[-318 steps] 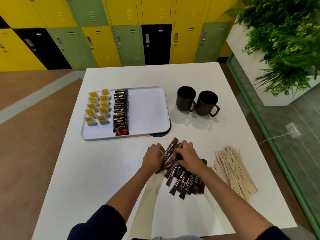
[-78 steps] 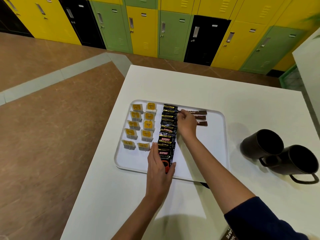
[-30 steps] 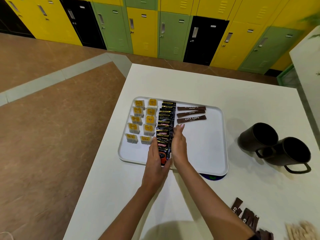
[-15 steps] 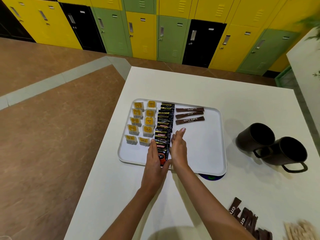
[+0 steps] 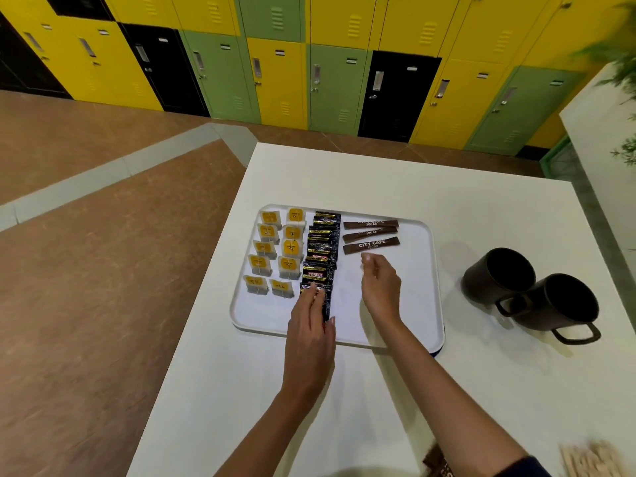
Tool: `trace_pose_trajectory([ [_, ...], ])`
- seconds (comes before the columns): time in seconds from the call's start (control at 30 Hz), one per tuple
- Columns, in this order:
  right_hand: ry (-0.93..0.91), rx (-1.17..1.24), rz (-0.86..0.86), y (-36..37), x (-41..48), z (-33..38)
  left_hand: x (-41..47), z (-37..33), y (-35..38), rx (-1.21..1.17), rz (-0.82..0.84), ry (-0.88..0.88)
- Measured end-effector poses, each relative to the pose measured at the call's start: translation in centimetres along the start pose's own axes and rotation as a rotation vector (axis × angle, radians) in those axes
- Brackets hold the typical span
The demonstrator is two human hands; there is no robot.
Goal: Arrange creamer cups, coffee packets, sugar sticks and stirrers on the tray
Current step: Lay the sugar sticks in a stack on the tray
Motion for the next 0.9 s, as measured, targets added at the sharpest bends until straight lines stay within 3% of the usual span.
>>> trace_pose_trajectory([
  [0.1,-0.133,-0.093,-0.036,-1.8,2.5,0.2,1.6,-2.7,0.3,0.061,-0.037,0.184],
  [0.23,-0.215,-0.228,-0.001,-3.3,5.6,-0.2,5.6,-5.3,3.0,0.182,0.059,0.303],
  [0.57,-0.313,-0.452,0.314,-2.1,10.1,-1.5,12.5,-7.3,8.9,0.384,0.305,0.308],
  [0.9,-0.363,-0.451,0.203,-2.1,9.4,-2.0,13.8,-7.0,9.6,0.402,0.254,0.310],
])
Point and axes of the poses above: each hand's wrist, its own x-axis towards the middle knuckle, its own y-axis out of the palm, z = x × y, the point moved 9 cm from there along x, towards the middle knuckle, and after that the axes turned 12 degrees about -y, right-handed, at the moved point
